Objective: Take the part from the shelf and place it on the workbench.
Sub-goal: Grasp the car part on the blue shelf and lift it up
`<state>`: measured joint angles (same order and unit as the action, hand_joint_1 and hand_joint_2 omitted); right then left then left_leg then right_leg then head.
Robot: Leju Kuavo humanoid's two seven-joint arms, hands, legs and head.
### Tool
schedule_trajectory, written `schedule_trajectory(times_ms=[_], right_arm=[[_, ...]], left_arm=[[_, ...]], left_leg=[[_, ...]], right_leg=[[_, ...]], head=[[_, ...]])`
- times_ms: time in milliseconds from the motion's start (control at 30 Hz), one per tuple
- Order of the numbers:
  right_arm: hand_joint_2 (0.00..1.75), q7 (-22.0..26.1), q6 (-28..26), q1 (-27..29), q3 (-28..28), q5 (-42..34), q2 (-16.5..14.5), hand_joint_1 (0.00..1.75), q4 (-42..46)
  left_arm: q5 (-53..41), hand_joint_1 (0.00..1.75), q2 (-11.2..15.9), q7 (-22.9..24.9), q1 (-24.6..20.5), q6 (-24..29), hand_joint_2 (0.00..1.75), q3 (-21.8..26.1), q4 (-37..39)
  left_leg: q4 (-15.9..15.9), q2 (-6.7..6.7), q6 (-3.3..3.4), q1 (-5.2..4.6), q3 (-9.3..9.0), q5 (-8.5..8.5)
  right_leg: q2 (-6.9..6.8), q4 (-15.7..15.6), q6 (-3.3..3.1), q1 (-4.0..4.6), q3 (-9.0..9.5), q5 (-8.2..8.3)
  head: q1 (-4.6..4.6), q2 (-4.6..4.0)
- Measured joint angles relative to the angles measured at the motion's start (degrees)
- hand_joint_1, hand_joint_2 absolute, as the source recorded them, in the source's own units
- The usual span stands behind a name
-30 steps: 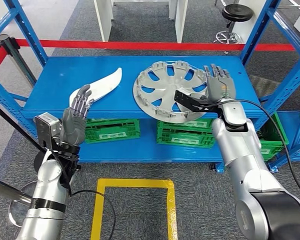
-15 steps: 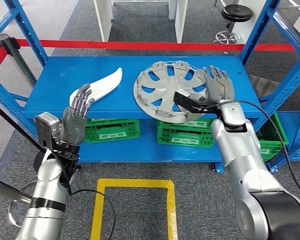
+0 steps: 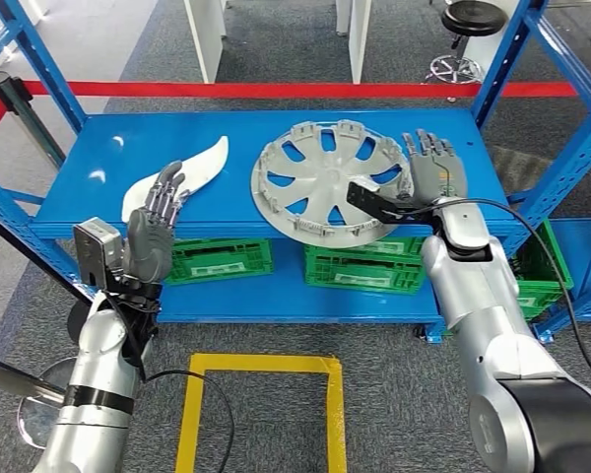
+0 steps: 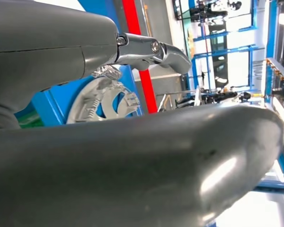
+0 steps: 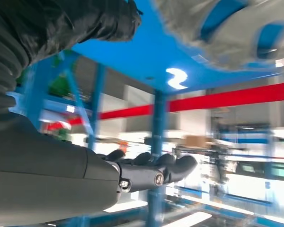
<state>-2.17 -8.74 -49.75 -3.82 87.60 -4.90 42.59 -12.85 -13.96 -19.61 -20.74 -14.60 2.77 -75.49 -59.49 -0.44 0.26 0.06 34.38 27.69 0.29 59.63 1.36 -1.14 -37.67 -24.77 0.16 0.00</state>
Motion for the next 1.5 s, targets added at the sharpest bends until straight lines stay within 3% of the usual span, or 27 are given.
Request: schedule_trajectory(times_ms=[133, 267, 333, 400, 467, 600, 667, 733, 767, 800, 867, 933, 1000, 1100, 1267, 1500], right_arm=[[1.75, 0.07, -0.11, -0.13, -0.04, 0.0, 0.02, 0.0, -0.03], [1.75, 0.09, -0.1, -0.12, -0.04, 0.0, 0.02, 0.0, -0.07], [1.75, 0.09, -0.1, -0.07, -0.04, 0.0, 0.03, 0.0, -0.18], [1.75, 0.08, -0.19, -0.08, -0.05, 0.01, 0.03, 0.0, -0.35], [1.75, 0.08, -0.33, -0.08, -0.07, 0.01, 0.02, 0.0, -0.5], [1.75, 0.08, -0.53, -0.12, -0.07, 0.0, 0.05, 0.0, -0.53], [1.75, 0.08, -0.6, -0.17, -0.07, 0.0, 0.07, 0.0, -0.63], [1.75, 0.08, -0.6, 0.11, -0.08, 0.0, 0.07, 0.0, -0.87], [1.75, 0.09, -0.55, 0.3, -0.08, 0.0, 0.07, 0.0, -1.02], [1.75, 0.18, -0.45, 0.4, -0.09, 0.0, 0.07, 0.0, -1.14], [1.75, 0.72, -0.13, 0.36, -0.11, 0.0, 0.06, 0.0, -1.31], [1.75, 1.49, -0.06, 0.26, -0.44, 0.0, -0.15, 0.0, -1.55], [1.75, 1.98, -0.31, 0.67, -1.08, 0.0, -0.72, 0.0, -1.75], [1.75, 2.62, -0.39, 2.24, -2.44, 0.0, -1.69, 0.0, -1.21], [1.75, 4.02, 0.32, 6.12, -6.71, 0.0, -2.49, 0.0, 1.28], [1.75, 5.91, 0.22, 9.59, -11.03, -0.49, -2.55, 0.0, 4.49]], left_arm=[[0.02, 0.0, 0.01, -0.04, -0.27, 0.0, 0.0, 0.05, -0.02], [0.01, 0.0, 0.01, -0.04, -0.25, 0.0, 0.0, 0.05, -0.02], [-0.01, 0.0, 0.03, -0.04, -0.17, 0.0, 0.0, 0.06, -0.02], [-0.03, 0.0, 0.08, -0.09, -0.08, 0.0, 0.0, 0.08, 0.0], [-0.04, 0.0, 0.09, -0.2, -0.12, 0.0, 0.0, 0.09, 0.0], [-0.02, 0.0, -0.09, -0.4, -0.39, -0.04, 0.0, 0.13, -0.02], [0.01, 0.0, -0.22, -0.46, -0.41, -0.07, 0.0, 0.16, 0.01], [0.02, 0.0, -0.3, -0.45, -0.35, -0.05, 0.0, 0.19, 0.15], [0.02, 0.0, -0.32, -0.42, -0.3, -0.02, 0.0, 0.2, 0.22], [0.02, 0.0, -0.34, -0.4, -0.29, 0.05, 0.0, 0.21, 0.28], [0.02, 0.0, -0.4, -0.37, -0.31, 0.23, 0.0, 0.27, 0.31], [0.04, 0.0, -0.43, -0.36, -0.38, 0.44, 0.0, 0.38, 0.38], [0.11, 0.0, -0.4, -0.38, -0.33, 0.61, 0.0, 0.68, 0.49], [0.09, 0.0, -0.32, -0.5, 0.18, 0.69, 0.0, 1.31, 0.56], [-1.37, 0.0, 0.22, -0.98, 1.96, 0.68, 0.0, 1.84, 0.55], [-0.49, 0.0, 0.97, -1.69, 4.87, -0.27, 0.0, 2.81, 0.32]], left_leg=[[-7.31, 0.06, -0.93, 0.16, 3.32, 3.38], [-9.06, 0.06, -1.0, 0.2, 4.28, 4.0], [-12.27, 0.06, -1.0, 0.23, 6.58, 4.24], [-7.9, 0.03, -0.05, -0.08, 6.41, -0.91], [-0.7, 0.03, 1.1, -0.56, 4.24, -5.64], [1.65, 0.15, 1.77, -0.21, 3.0, -4.61], [2.12, 0.2, 2.01, 0.03, 2.39, -4.52], [2.08, 0.19, 2.24, 0.05, 2.16, -4.26], [2.01, 0.14, 2.26, 0.05, 2.06, -4.08], [1.88, 0.07, 2.2, 0.05, 1.94, -3.85], [1.39, -0.09, 1.88, 0.07, 1.56, -3.14], [0.77, -0.18, 1.39, -0.08, 1.58, -2.46], [0.37, -0.2, 1.22, -0.28, 1.86, -2.25], [0.49, -0.1, 1.58, -0.31, 1.73, -2.32], [1.14, -0.02, 1.48, -0.29, 1.37, -2.37], [1.36, -0.02, 0.42, -0.23, 1.33, -2.38]], right_leg=[[0.04, -0.16, -0.94, -0.3, 0.82, -0.51], [0.05, -0.16, -1.02, -0.28, 0.89, -0.58], [0.09, -0.15, -1.15, -0.21, 1.13, -0.82], [0.2, -0.29, -1.05, 0.04, 2.33, -1.75], [0.3, -0.53, -0.55, 0.18, 3.12, -2.4], [0.1, 0.34, 0.55, 0.31, 2.1, -3.37], [0.03, 5.83, 0.87, 0.32, -0.8, -5.77], [0.02, 13.14, 1.16, 0.28, -5.13, -7.81], [0.01, 14.89, 1.26, 0.26, -6.61, -7.56], [0.0, 14.44, 1.31, 0.24, -7.03, -6.18], [-0.12, 7.82, 1.16, 0.24, -4.87, -1.44], [-0.24, 1.6, 0.78, 0.4, -1.79, 1.02], [-0.15, -0.13, 0.54, 0.49, -0.61, 0.8], [0.23, -0.46, 0.46, 0.47, -0.55, 0.68], [0.38, -0.44, 0.0, 0.55, -0.56, 0.44], [0.32, -0.39, -0.28, 0.6, -0.55, 0.41]], head=[[-0.65, 0.0], [-0.72, 0.0], [-0.78, 0.0], [-0.77, 0.0], [-0.84, 0.0], [-0.8, 0.0], [-0.53, 0.0], [-0.35, 0.0], [-0.3, 0.0], [-0.27, 0.0], [-0.21, 0.0], [-0.15, 0.0], [-0.13, 0.0], [-0.23, 0.0], [-0.27, 0.0], [-0.22, 0.0]])
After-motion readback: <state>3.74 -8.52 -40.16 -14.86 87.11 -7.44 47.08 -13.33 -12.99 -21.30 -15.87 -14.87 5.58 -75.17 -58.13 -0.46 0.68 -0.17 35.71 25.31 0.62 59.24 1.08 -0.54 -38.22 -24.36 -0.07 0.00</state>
